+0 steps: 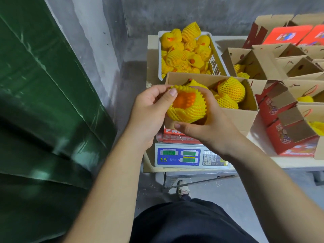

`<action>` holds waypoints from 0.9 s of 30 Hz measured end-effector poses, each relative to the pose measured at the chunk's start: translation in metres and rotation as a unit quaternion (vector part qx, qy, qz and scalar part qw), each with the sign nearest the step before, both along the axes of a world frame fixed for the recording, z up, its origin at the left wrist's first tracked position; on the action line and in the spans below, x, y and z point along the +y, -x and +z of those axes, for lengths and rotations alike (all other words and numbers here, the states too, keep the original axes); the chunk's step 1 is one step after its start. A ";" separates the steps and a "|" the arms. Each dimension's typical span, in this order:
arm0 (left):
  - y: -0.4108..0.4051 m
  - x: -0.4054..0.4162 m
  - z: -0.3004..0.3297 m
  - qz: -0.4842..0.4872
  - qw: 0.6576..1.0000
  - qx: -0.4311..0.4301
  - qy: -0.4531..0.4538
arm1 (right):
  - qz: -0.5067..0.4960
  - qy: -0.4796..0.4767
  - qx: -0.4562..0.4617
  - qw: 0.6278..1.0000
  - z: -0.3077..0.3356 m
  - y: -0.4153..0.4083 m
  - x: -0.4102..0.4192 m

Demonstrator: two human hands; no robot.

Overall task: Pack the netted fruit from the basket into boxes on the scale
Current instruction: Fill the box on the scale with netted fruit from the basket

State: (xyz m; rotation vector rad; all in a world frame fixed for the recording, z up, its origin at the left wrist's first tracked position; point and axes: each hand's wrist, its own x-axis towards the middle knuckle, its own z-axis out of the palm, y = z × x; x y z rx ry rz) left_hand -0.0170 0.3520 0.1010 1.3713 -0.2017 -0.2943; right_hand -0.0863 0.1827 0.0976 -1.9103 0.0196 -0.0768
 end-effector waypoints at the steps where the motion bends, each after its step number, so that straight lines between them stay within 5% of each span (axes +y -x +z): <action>1: 0.001 0.000 0.000 0.006 1.000 -0.005 -0.004 | -0.009 0.053 0.002 0.999 0.000 0.000 0.000; 6: 0.003 -0.005 0.002 -0.012 0.997 -0.036 -0.069 | -0.039 0.155 -0.007 0.987 -0.008 0.004 0.006; 12: 0.007 -0.014 -0.001 -0.046 0.991 -0.028 -0.119 | -0.005 -0.028 -0.020 0.999 -0.031 0.011 0.012; 19: 0.010 -0.030 -0.001 -0.091 0.988 0.025 -0.124 | -0.109 -0.223 0.007 0.969 -0.047 0.009 0.019; 23: 0.011 -0.035 -0.005 -0.082 0.990 -0.001 -0.115 | -0.145 -0.262 0.011 0.954 -0.047 0.007 0.014; 27: 0.003 -0.034 -0.009 0.039 0.996 0.002 -0.077 | -0.145 -0.249 -0.053 0.956 -0.022 -0.012 0.004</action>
